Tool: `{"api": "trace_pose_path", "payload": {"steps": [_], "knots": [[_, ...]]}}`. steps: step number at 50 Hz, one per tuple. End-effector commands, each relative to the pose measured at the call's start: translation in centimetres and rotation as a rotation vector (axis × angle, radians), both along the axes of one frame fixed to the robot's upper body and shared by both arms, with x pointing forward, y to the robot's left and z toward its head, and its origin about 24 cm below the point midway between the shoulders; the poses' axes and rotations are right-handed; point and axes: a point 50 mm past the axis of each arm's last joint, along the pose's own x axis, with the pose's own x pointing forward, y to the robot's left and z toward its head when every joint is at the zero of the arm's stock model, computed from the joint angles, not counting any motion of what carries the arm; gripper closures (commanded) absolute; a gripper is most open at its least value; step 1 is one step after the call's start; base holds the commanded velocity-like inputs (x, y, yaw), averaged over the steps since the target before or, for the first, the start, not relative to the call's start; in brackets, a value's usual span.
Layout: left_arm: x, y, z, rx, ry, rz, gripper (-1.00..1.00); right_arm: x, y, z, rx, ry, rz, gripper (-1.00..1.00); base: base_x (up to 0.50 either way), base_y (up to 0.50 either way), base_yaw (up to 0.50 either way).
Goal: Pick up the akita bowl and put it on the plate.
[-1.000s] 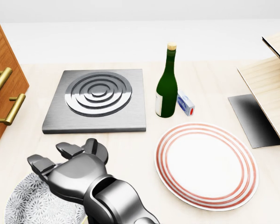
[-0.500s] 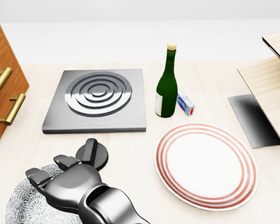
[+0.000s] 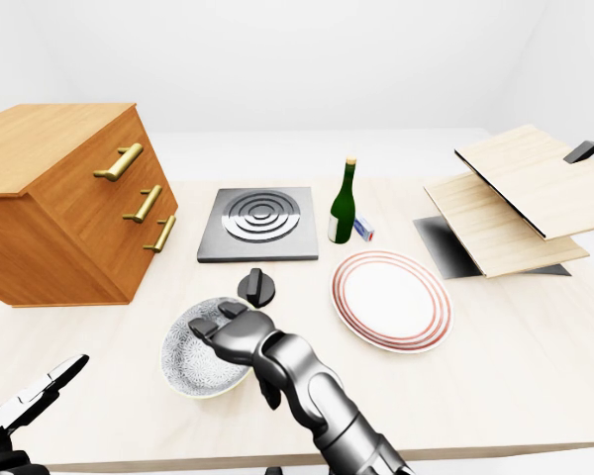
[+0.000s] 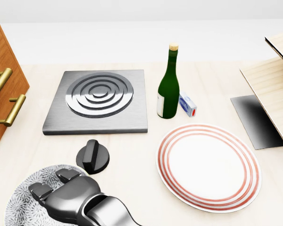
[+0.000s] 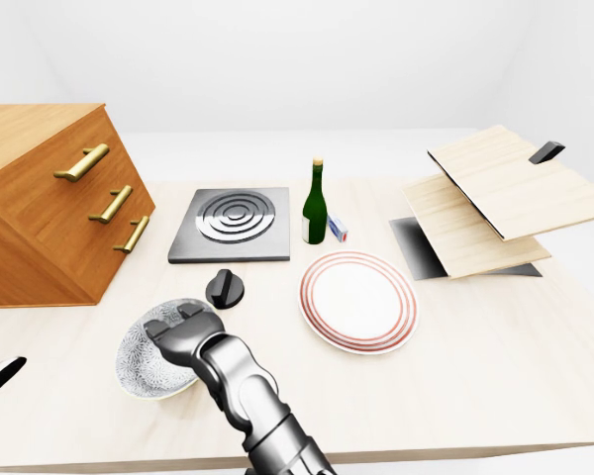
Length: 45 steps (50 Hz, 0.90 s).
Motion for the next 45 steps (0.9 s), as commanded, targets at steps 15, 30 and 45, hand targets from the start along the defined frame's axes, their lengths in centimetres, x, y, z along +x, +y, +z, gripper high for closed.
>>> {"api": "trace_pose_path", "payload": {"steps": [15,30,45], "knots": [[0.0,0.1,0.0,0.0,-0.001,-0.001,-1.0,-0.4,0.7,-1.3,-0.048,0.044,0.024,-1.0,0.0,0.0,0.0],[0.2,0.0,0.1,0.001,-0.001,-0.001,-1.0,-0.4,0.7,-1.7,-0.057,0.058,0.024,-1.0,0.0,0.0,0.0],[0.1,0.0,0.2,0.004,-0.001,-0.001,-1.0,-0.5,0.8,-2.0,-0.069,0.067,0.03,-1.0,0.0,0.0,0.0]]}}
